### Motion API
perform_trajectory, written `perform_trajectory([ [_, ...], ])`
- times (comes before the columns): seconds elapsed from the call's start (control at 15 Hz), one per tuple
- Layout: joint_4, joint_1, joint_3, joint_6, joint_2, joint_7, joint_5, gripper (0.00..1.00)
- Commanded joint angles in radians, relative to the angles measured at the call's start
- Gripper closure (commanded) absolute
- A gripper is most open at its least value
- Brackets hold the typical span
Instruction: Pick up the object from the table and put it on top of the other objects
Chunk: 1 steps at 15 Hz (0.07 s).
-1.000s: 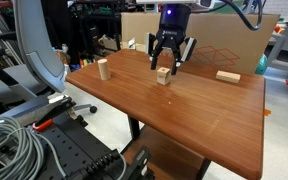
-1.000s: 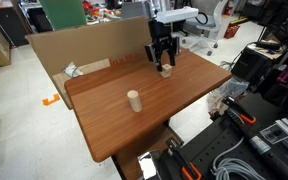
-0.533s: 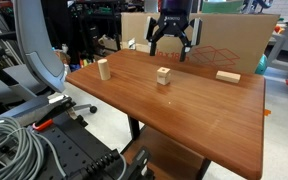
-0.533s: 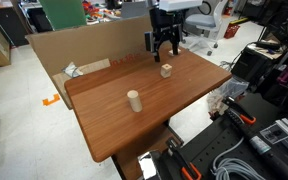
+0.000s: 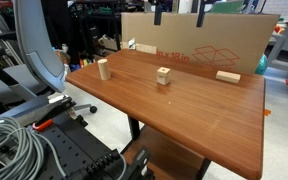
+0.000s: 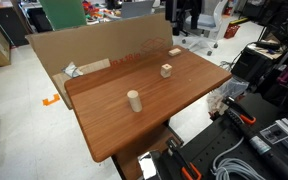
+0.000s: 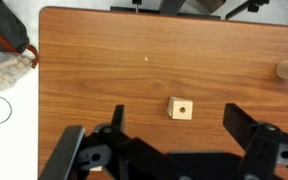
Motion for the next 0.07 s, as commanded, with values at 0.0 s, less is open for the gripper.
perform_trajectory([
  [0.0,-0.014,0.0,-0.011,-0.007,-0.021,-0.014,0.002,0.0],
])
